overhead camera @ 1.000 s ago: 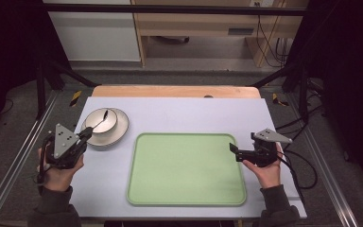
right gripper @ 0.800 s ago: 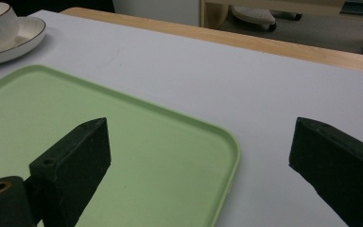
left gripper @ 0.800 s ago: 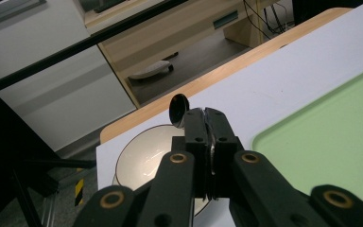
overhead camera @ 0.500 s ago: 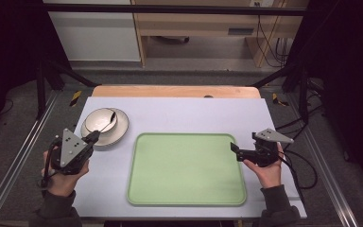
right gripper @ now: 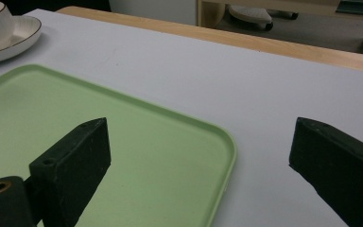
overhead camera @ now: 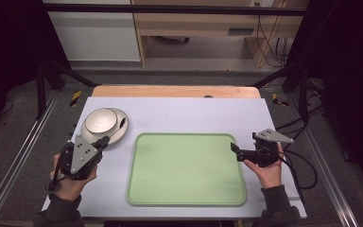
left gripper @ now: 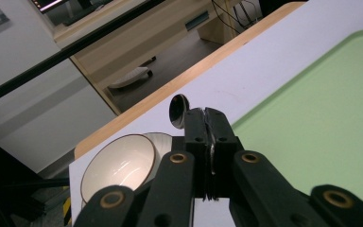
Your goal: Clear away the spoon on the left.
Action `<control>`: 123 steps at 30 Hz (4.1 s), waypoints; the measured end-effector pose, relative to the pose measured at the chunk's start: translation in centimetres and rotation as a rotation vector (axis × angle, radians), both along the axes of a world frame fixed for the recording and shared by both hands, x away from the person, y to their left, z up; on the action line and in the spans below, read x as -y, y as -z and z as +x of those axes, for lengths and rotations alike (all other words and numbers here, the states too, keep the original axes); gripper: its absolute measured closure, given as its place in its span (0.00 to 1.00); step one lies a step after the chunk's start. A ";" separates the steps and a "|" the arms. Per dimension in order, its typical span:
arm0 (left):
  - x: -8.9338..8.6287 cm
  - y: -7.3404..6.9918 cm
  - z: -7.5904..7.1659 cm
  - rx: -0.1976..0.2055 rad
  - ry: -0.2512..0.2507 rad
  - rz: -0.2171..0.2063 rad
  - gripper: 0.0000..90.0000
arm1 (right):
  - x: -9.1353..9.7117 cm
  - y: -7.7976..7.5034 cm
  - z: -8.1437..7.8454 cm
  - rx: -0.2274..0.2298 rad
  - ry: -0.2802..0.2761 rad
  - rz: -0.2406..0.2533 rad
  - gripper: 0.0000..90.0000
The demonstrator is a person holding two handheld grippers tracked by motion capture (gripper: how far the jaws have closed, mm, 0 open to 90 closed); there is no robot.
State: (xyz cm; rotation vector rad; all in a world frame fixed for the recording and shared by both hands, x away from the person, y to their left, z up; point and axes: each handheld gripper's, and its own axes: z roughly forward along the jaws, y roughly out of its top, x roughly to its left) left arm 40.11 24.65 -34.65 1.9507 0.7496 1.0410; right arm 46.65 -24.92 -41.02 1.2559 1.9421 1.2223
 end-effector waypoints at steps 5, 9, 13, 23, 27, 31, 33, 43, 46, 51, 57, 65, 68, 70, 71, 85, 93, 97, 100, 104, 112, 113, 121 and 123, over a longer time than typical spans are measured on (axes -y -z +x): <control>0.6 0.3 0.0 -0.007 0.018 0.013 0.99 | 0.0 0.0 0.0 0.000 0.000 0.000 0.07; 1.1 0.5 -0.2 -0.024 0.030 0.020 0.99 | 0.0 0.1 0.0 -0.003 -0.001 0.004 0.07; 1.6 0.8 -0.2 -0.031 0.046 0.030 0.99 | 0.0 0.1 0.1 -0.003 -0.003 -0.003 0.07; 2.8 1.8 0.1 -0.062 0.079 0.064 0.99 | 0.0 0.1 0.1 -0.004 -0.002 0.001 0.07; 3.2 2.2 0.2 -0.075 0.089 0.080 0.99 | -0.1 0.2 0.1 -0.006 -0.004 -0.003 0.07; 3.7 2.6 0.2 -0.089 0.100 0.097 0.99 | -0.1 0.2 0.1 -0.009 -0.005 -0.007 0.07; 4.0 2.8 0.2 -0.097 0.106 0.107 0.99 | 0.0 0.2 0.1 -0.007 -0.005 -0.004 0.07; 4.8 4.0 0.6 -0.134 0.129 0.142 0.99 | -0.1 0.2 0.1 -0.007 -0.005 -0.004 0.07; 5.1 4.4 0.7 -0.148 0.132 0.148 0.99 | 0.0 0.1 0.1 -0.006 -0.004 -0.002 0.07; 5.3 4.8 0.8 -0.162 0.141 0.163 0.99 | 0.0 0.1 0.1 -0.004 -0.005 -0.002 0.07; 5.6 5.2 0.9 -0.179 0.147 0.180 0.99 | -0.1 0.2 0.1 -0.007 -0.006 -0.003 0.07; 5.9 5.5 1.0 -0.193 0.159 0.205 0.99 | -0.1 0.2 0.1 -0.010 -0.008 -0.001 0.07; 6.0 5.6 1.0 -0.198 0.157 0.214 0.99 | -0.1 0.2 0.1 -0.010 -0.009 0.000 0.07; 6.1 5.7 1.0 -0.199 0.159 0.225 0.99 | -0.1 0.2 0.1 -0.009 -0.008 -0.002 0.07; 6.1 5.7 1.1 -0.200 0.158 0.227 0.99 | -0.1 0.3 0.1 -0.010 -0.008 -0.002 0.07; 6.5 6.1 1.0 -0.201 0.158 0.268 0.98 | -0.3 0.4 0.2 -0.018 -0.013 -0.005 0.07; 6.9 6.2 0.9 -0.201 0.172 0.297 0.96 | -0.3 0.5 0.3 -0.025 -0.016 -0.010 0.07; 7.2 6.4 0.8 -0.202 0.186 0.319 0.96 | -0.3 0.5 0.2 -0.025 -0.017 -0.010 0.07; 7.3 6.5 0.8 -0.203 0.193 0.324 0.95 | -0.3 0.4 0.2 -0.025 -0.016 -0.008 0.07; 7.3 6.5 0.7 -0.206 0.199 0.334 0.94 | -0.4 0.5 0.3 -0.027 -0.018 -0.009 0.07; 7.5 6.7 0.7 -0.221 0.220 0.341 0.91 | -0.3 0.5 0.3 -0.028 -0.017 -0.009 0.07; 7.5 6.7 0.7 -0.222 0.222 0.341 0.91 | -0.3 0.5 0.3 -0.027 -0.018 -0.007 0.07; 7.7 6.9 0.7 -0.229 0.235 0.354 0.87 | -0.4 0.5 0.2 -0.028 -0.019 -0.009 0.07; 7.8 6.9 0.6 -0.232 0.239 0.360 0.86 | -0.4 0.5 0.2 -0.029 -0.018 -0.009 0.07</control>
